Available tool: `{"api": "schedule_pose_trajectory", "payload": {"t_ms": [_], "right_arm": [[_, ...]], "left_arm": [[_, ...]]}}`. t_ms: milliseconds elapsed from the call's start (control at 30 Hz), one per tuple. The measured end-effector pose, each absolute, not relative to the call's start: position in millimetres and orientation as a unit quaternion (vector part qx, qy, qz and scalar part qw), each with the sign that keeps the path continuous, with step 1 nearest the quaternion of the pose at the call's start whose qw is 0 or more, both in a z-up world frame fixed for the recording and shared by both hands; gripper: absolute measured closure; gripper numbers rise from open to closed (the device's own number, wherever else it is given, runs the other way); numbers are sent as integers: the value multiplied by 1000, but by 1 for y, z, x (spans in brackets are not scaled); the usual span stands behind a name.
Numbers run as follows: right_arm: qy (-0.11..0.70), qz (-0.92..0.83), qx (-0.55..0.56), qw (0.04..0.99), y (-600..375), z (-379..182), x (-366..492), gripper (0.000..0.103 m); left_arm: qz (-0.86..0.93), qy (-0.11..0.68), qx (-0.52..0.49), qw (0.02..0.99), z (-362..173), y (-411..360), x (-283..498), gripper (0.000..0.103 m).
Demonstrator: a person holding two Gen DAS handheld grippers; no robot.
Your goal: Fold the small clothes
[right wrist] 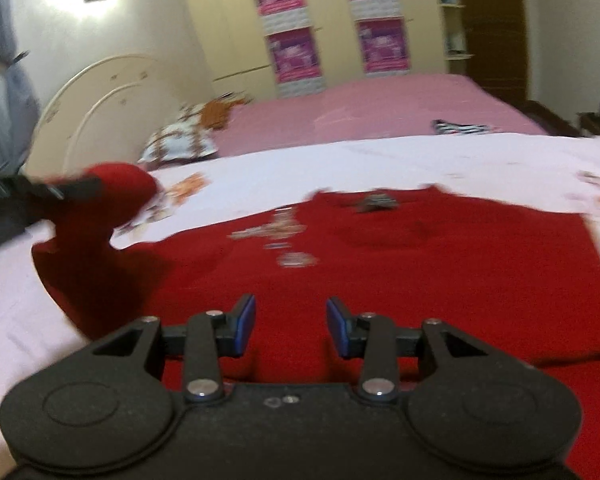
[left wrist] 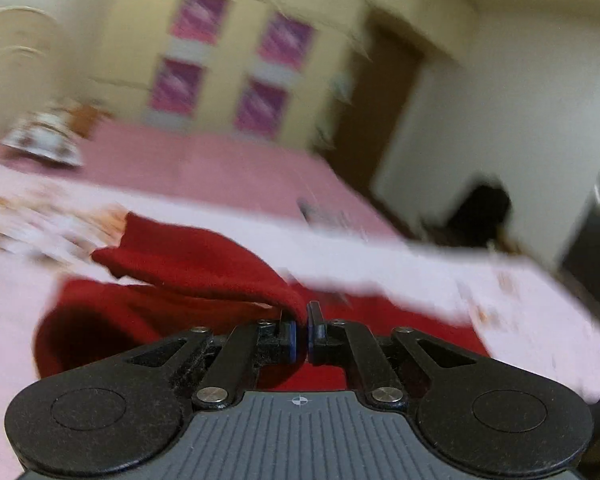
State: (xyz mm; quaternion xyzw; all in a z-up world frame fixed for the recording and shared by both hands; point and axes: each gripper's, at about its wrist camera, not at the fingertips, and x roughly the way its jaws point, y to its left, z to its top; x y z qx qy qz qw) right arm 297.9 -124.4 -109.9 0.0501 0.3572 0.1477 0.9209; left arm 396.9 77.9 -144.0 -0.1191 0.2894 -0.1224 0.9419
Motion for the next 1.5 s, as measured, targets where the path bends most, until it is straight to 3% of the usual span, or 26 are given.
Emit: {"api": "schedule_pose_trajectory", "payload": {"t_ms": [133, 267, 333, 367, 400, 467, 633, 867, 1067, 1267, 1333, 1367, 1500], "right_arm": [[370, 102, 67, 921, -183, -114, 290, 61], [373, 84, 92, 919, -222, -119, 283, 55], [370, 82, 101, 920, -231, -119, 283, 54], [370, 83, 106, 919, -233, -120, 282, 54], [369, 86, 109, 919, -234, -119, 281, 54], [365, 91, 105, 920, -232, -118, 283, 53], [367, 86, 111, 920, -240, -117, 284, 52], [367, 112, 105, 917, -227, -113, 283, 51], [356, 178, 63, 915, -154, -108, 291, 49], [352, 198, -34, 914, -77, -120, 304, 48], [351, 176, -85, 916, -61, -131, 307, 62], [350, 164, -99, 917, -57, -135, 309, 91], [337, 143, -20, 931, -95, -119, 314, 95]], "left_arm": [[-128, 364, -50, 921, -173, 24, 410, 97], [-115, 360, -26, 926, -157, 6, 397, 94], [-113, 342, -13, 933, -146, 4, 389, 63], [-108, 324, 4, 940, -138, -1, 383, 31], [-102, 305, 20, 947, -134, -3, 379, 15], [-107, 276, 44, 954, -122, -24, 358, 15], [-131, 303, 10, 944, -113, -33, 363, 15], [-15, 339, -78, 937, -115, 59, 355, 15], [128, 350, -123, 920, -135, 145, 341, 15], [134, 398, -112, 900, -176, 156, 344, 15], [131, 411, -113, 895, -184, 154, 346, 15], [129, 412, -116, 895, -183, 154, 344, 15], [109, 405, -114, 901, -179, 146, 344, 15]]}}
